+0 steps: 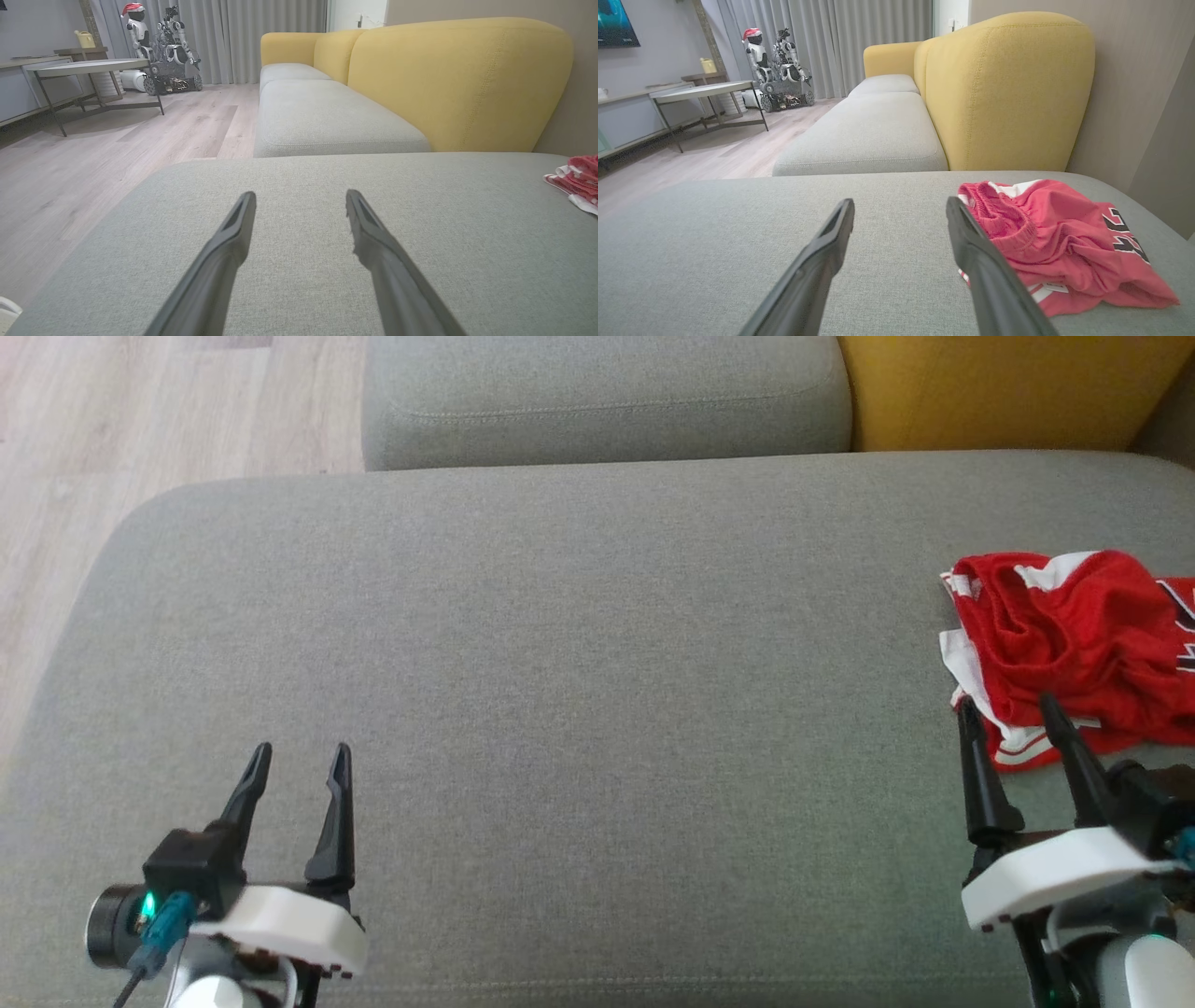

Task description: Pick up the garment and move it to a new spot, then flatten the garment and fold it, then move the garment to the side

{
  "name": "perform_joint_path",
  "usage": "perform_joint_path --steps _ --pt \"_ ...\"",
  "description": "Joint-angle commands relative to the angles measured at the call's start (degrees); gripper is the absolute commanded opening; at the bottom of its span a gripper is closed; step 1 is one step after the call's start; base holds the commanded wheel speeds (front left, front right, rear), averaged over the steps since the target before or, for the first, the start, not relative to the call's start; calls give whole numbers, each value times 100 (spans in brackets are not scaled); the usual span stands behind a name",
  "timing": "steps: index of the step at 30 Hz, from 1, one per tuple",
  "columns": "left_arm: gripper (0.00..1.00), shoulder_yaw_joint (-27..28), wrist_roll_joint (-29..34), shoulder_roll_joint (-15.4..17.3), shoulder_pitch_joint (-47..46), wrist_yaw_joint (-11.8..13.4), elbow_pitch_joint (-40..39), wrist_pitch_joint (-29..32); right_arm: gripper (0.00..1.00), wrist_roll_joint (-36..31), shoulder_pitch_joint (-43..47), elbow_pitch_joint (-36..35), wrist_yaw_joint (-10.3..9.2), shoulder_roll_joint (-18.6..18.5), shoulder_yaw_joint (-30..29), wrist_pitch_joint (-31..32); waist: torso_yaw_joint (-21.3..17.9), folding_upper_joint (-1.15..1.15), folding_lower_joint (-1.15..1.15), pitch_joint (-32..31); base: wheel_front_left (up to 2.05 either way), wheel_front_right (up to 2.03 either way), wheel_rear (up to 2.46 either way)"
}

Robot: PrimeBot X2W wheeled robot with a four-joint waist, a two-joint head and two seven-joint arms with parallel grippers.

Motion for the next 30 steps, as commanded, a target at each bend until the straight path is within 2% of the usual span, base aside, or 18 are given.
perform_joint_path --steps 1,30 --pt "100 206 -1 171 -228 9 -188 -2 100 -73 -145 -257 -5 -29 136 28 1 0 1 -8 0 0 0" --pt "100 127 23 236 -372 61 -145 -35 100 -55 -220 -316 -5 -28 156 80 28 0 1 107 0 0 0"
